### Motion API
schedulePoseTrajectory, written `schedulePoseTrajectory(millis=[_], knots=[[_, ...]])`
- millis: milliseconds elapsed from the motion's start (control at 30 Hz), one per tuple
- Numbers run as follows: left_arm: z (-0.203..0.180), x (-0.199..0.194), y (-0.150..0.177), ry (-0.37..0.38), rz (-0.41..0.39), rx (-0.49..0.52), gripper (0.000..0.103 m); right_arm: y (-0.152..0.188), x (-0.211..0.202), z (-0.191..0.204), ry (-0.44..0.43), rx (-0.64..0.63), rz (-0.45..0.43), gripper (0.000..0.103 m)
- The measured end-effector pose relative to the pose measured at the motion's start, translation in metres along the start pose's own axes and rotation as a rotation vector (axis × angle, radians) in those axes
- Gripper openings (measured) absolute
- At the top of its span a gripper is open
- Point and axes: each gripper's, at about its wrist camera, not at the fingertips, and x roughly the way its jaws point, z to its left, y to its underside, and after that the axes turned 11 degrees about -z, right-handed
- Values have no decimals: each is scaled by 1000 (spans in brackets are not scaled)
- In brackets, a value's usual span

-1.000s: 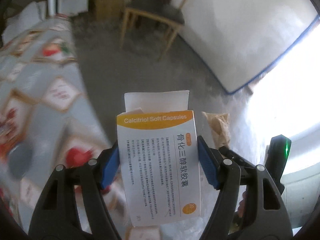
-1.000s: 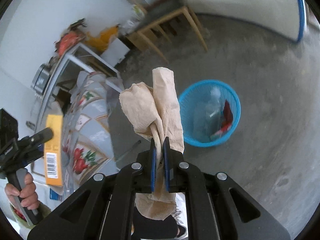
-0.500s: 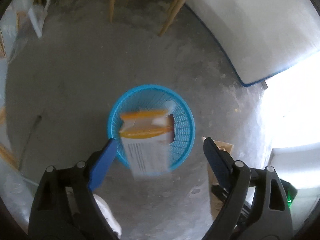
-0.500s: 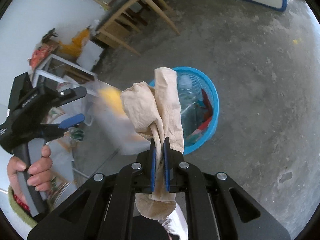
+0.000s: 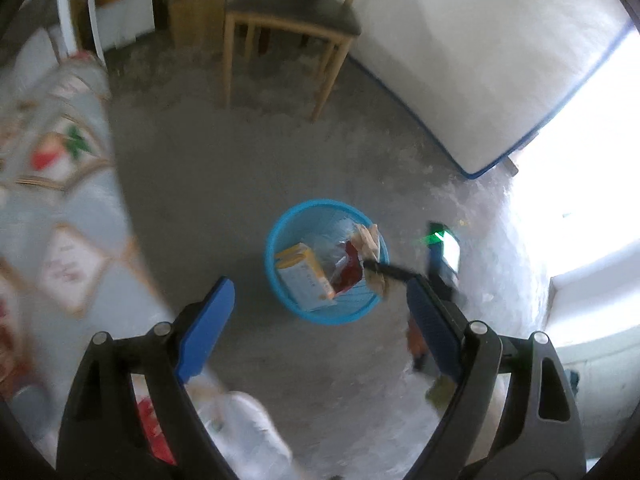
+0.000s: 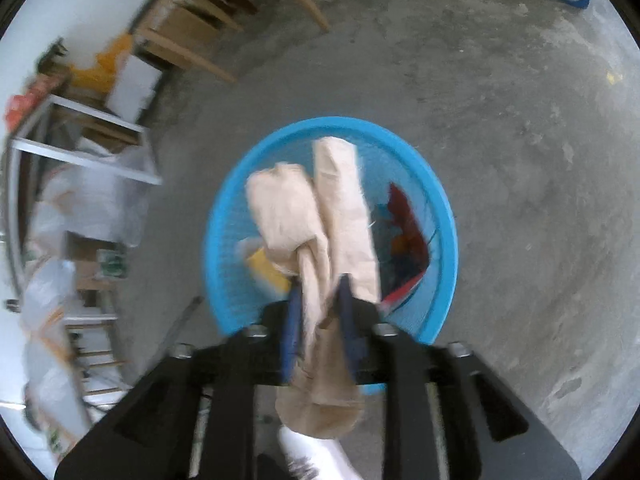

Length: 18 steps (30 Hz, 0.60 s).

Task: Collect trash
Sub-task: 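Open both grippers to drop the box and paper bag into the wastebasket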

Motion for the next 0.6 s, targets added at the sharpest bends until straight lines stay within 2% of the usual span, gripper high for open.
schedulePoseTrajectory(millis=[100, 200, 333, 500, 600], knots=[[14, -54, 23, 13, -39, 6, 84, -2, 14, -1, 42, -12, 18, 48], [32, -98, 53, 21, -84, -15, 84, 1, 7, -4, 24, -4, 5, 49], [60, -151, 93, -69, -165, -42, 84, 2, -14, -3, 10, -2, -39, 51], [102, -213, 140, -142, -265, -133, 84, 8, -65, 13, -47, -27, -104, 51], [118, -247, 171, -189, -327, -172, 84, 19, -111, 39, -93, -113, -154, 51]])
